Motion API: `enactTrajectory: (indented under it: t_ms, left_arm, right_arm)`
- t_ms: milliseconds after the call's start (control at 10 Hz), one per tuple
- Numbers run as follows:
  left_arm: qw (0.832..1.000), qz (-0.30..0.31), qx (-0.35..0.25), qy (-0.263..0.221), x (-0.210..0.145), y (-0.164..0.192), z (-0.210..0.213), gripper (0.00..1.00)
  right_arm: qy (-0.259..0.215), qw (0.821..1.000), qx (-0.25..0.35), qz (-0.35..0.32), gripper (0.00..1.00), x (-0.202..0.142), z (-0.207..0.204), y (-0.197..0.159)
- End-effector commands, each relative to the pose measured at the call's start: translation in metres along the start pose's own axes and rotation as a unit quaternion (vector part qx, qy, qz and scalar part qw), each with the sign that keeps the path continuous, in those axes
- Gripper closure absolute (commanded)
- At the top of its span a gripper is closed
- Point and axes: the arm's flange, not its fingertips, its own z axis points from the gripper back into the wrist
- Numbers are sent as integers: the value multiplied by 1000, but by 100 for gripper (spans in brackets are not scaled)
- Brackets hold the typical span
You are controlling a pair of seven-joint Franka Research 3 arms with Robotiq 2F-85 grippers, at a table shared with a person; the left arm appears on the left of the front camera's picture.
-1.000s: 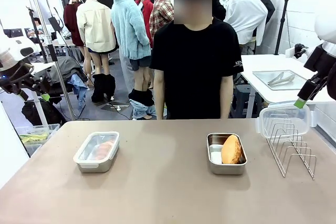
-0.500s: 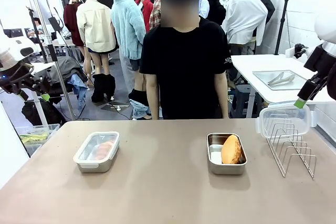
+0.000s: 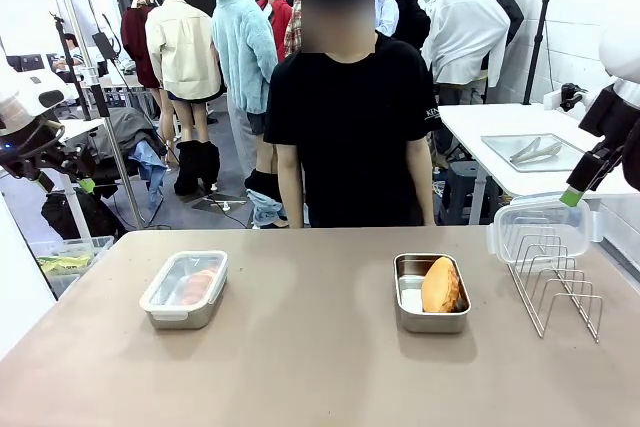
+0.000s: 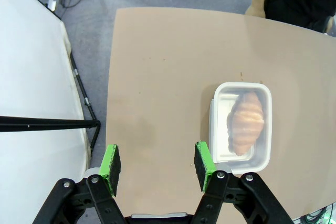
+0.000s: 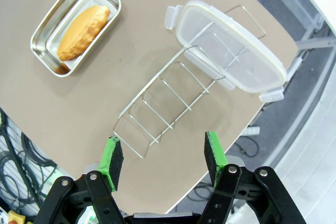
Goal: Place the bread in airtight containers.
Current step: Pick up one Airtight Container lid and hand it to the human.
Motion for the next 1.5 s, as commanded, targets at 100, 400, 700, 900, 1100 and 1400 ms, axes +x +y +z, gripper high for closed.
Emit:
enactTrajectory:
  t_ms: [100, 400, 700, 900, 1100, 1400]
  left_arm:
    - [1000, 9, 3, -1, 0, 0, 1, 26]
    - [1000, 9, 3, -1, 0, 0, 1, 26]
    - [1000, 9, 3, -1, 0, 0, 1, 26]
    - [1000, 9, 3, -1, 0, 0, 1, 26]
    - [1000, 9, 3, -1, 0, 0, 1, 26]
    - [1000, 9, 3, -1, 0, 0, 1, 26]
  right_arm:
    - [-6, 997, -16, 72, 22, 4, 3, -7]
    - [25, 951, -63, 301, 22, 39, -2, -30]
    - [60, 868, -58, 489, 22, 76, -26, -57]
    - [82, 846, -64, 523, 22, 88, -43, -69]
    - [82, 880, -46, 465, 22, 93, -56, -76]
    - [87, 848, -50, 520, 22, 89, -50, -65]
